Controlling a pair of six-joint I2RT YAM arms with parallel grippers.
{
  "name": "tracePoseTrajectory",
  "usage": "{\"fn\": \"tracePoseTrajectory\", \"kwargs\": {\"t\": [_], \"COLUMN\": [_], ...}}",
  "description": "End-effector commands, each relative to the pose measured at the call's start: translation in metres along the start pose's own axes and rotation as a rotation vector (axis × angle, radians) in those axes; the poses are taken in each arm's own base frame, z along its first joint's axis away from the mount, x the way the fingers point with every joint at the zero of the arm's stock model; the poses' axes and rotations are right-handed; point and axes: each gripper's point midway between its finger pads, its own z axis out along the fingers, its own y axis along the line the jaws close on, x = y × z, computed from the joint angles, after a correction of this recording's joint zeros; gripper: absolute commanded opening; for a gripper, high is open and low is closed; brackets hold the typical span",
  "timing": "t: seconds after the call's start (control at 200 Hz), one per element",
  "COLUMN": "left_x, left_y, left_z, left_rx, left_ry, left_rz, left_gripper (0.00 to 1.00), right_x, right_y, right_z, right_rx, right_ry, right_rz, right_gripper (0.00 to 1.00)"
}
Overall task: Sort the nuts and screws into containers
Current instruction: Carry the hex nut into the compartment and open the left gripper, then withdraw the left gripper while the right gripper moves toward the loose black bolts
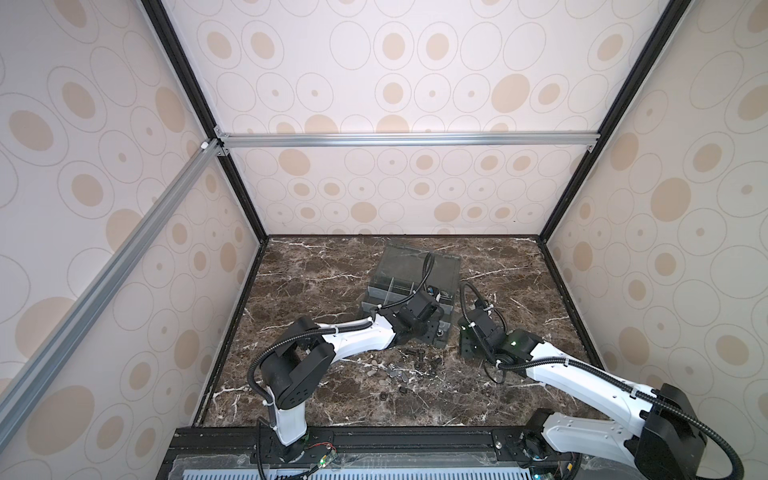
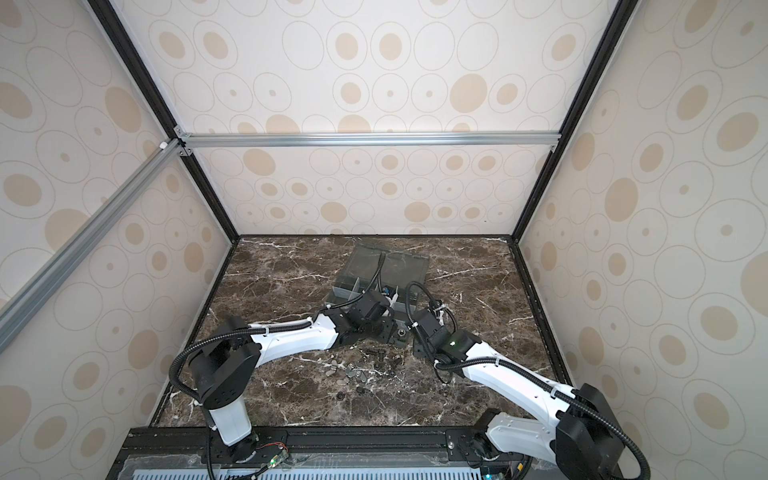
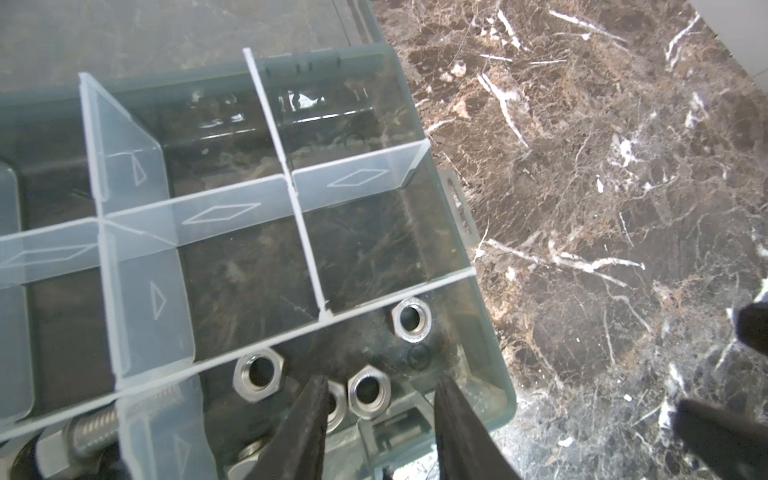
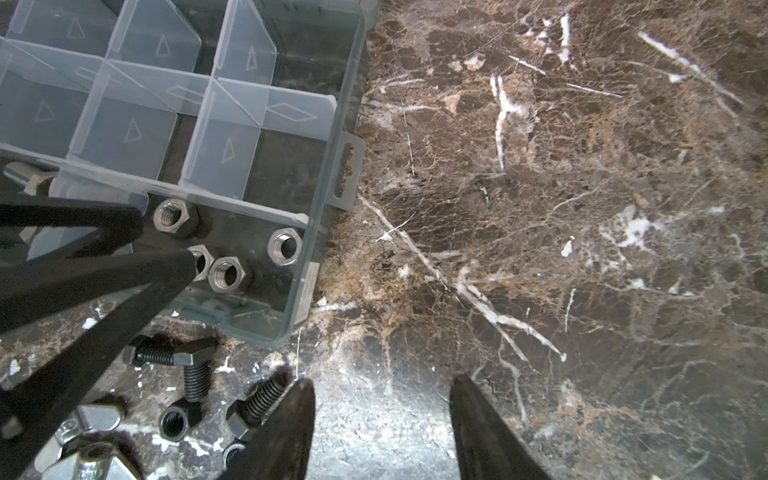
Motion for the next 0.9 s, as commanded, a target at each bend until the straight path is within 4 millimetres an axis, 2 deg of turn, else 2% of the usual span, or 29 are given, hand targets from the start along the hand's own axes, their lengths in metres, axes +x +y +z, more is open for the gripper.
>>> {"fn": "tracePoseTrajectory", "kwargs": {"t": [0.0,0.215,0.645,0.895], "left_x": [-0.017,-0.016,-0.034,-0.031], "left_y": [0.006,0.024,0.057,0.072], "left_z": [-0.018,-0.036,-0.079,-0.097], "left_rx": [-0.003,-0.016,-0.093,-0.111], "left_ry": [-0.076,-0.155,-0.332,-0.395], "left_rz": [-0.038,-0.093,-0.157,-0.209], "left_gripper": [0.43,0.43,0.43,0.44], "right_x": [-0.001,0.003,0.004,0.006], "right_y": [-0.007,-0.011,-0.005,-0.003], "right_z": [-0.006,-0.007,-0.003,-0.004], "right_rx": [0.014,0.031,0.008,-0.006], "right_ry": [-0.005,0.013,0.024,0.036], "right_rz": [0.033,0.039,0.047,0.05], "right_gripper": [0.56,0.56,0.56,0.56]}}
